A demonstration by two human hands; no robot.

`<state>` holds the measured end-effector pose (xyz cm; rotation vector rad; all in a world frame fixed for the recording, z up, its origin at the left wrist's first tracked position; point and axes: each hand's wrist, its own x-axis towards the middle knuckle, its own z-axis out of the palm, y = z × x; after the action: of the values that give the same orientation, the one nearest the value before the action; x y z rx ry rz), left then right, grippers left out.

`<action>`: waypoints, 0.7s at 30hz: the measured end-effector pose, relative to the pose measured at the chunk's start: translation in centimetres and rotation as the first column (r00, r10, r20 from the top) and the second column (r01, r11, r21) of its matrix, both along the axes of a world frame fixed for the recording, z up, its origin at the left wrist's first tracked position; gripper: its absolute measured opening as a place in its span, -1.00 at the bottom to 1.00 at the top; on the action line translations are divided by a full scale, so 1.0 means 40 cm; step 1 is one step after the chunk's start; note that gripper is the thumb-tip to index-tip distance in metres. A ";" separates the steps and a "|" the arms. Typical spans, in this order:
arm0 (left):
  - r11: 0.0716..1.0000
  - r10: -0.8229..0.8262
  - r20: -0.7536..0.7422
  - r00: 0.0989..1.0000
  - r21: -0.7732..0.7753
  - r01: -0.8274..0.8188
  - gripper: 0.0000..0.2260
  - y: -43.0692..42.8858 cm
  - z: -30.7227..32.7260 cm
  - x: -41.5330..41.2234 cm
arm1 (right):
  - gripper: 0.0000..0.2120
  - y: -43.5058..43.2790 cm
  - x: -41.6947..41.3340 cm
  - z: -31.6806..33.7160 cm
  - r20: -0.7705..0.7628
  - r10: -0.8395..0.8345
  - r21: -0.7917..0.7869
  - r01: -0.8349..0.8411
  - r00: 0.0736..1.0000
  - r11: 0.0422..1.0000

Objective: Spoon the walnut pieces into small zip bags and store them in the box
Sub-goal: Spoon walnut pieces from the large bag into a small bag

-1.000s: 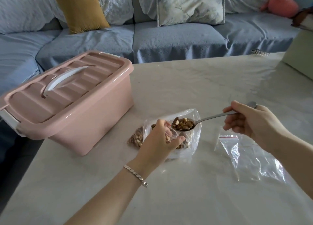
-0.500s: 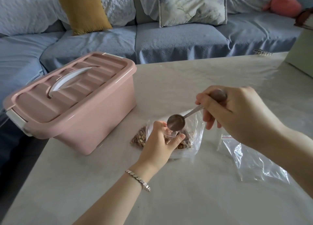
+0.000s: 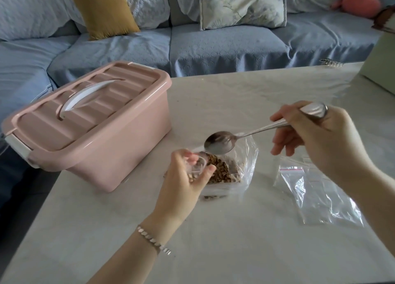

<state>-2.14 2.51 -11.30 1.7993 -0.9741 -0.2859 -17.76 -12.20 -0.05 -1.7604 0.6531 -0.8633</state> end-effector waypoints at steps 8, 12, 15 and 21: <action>0.933 0.069 -0.032 0.997 0.356 -0.053 -0.64 0.070 -0.029 0.031 | -0.78 0.015 0.003 -0.248 -0.203 -0.108 0.148 0.140 0.973 0.979; 0.916 0.000 -0.054 0.999 0.400 0.021 -0.69 0.060 -0.018 0.004 | -0.78 0.041 0.015 -0.297 -0.216 -0.133 0.161 0.170 0.967 0.972; 0.907 -0.029 -0.048 0.998 0.418 0.046 -0.68 0.047 -0.019 -0.010 | -0.77 0.062 0.018 -0.314 -0.221 -0.119 0.190 0.162 0.968 0.968; 0.901 -0.032 -0.115 0.993 0.426 0.078 -0.66 0.042 -0.044 -0.013 | -0.76 0.091 0.042 -0.326 -0.165 -0.099 0.531 0.173 0.981 0.830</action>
<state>-2.65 4.19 -13.06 2.1311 -0.9379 -0.6695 -16.07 -8.58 -13.10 -1.2652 1.0128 -0.5771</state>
